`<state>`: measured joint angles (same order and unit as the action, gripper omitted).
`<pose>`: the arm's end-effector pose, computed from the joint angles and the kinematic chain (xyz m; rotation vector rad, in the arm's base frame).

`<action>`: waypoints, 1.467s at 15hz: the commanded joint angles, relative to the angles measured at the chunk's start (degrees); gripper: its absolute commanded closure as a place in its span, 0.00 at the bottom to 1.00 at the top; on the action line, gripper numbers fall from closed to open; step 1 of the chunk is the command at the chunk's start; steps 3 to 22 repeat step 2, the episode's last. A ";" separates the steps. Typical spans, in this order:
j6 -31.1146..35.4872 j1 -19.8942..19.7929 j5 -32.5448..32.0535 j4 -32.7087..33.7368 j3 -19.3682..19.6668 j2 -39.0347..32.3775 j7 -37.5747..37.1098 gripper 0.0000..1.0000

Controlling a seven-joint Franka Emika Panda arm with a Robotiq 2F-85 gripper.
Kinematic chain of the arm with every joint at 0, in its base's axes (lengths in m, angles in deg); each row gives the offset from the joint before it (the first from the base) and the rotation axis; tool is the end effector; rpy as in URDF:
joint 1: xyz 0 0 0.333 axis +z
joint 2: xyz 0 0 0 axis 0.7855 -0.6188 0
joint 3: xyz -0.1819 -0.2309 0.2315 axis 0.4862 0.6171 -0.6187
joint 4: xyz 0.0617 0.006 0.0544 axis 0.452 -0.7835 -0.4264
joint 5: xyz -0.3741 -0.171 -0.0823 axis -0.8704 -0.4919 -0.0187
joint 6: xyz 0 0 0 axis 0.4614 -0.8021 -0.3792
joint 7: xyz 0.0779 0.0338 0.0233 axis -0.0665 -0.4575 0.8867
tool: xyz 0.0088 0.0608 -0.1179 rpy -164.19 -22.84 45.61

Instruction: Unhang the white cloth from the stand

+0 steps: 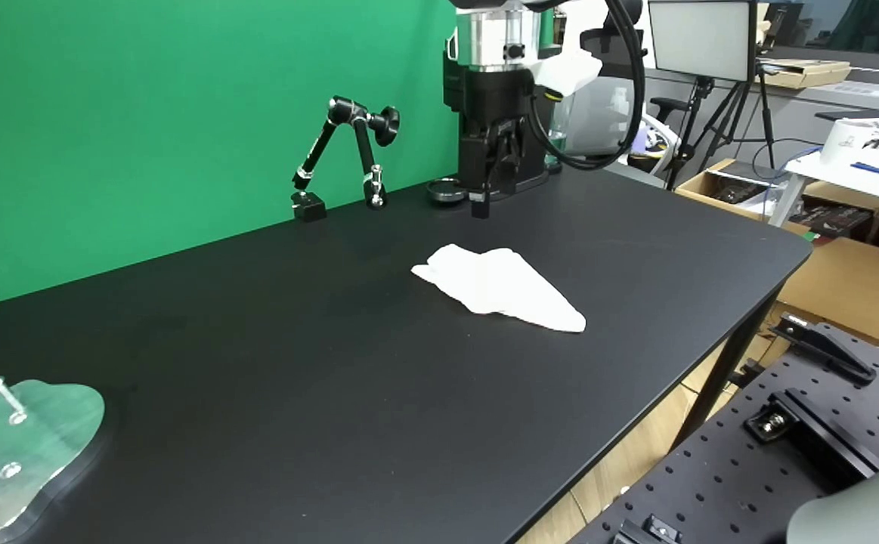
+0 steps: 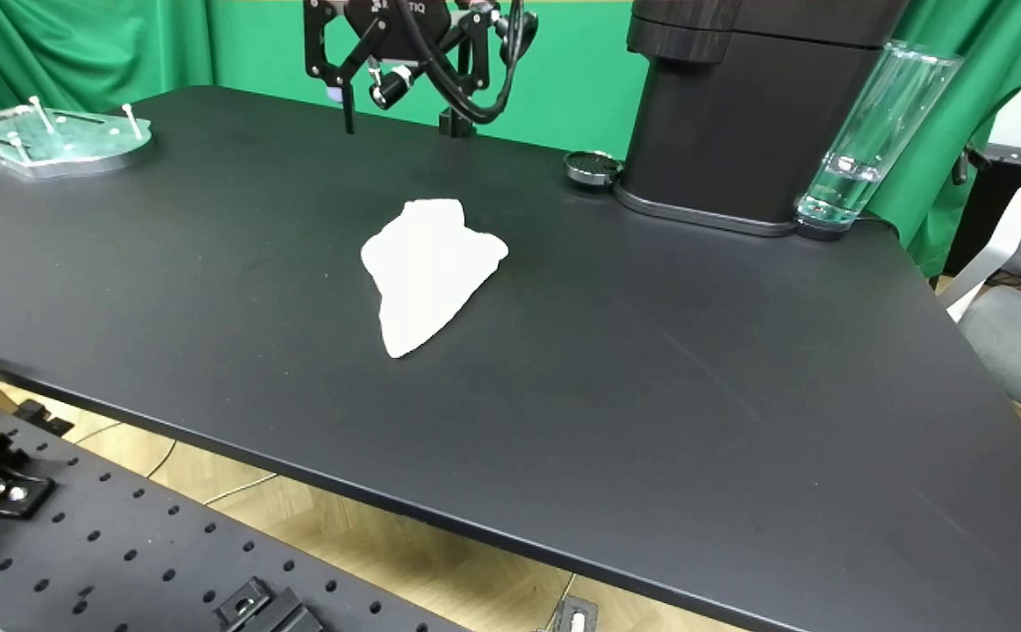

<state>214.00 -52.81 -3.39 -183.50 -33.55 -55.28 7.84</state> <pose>0.5006 -0.0032 0.2868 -3.0227 -0.8107 0.0862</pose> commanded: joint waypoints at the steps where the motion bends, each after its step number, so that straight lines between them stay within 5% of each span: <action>1: -2.38 -0.31 -1.63 -0.51 0.50 1.51 -2.07 0.00; 22: -2.83 -0.37 -1.63 -0.43 0.60 1.53 -2.12 0.00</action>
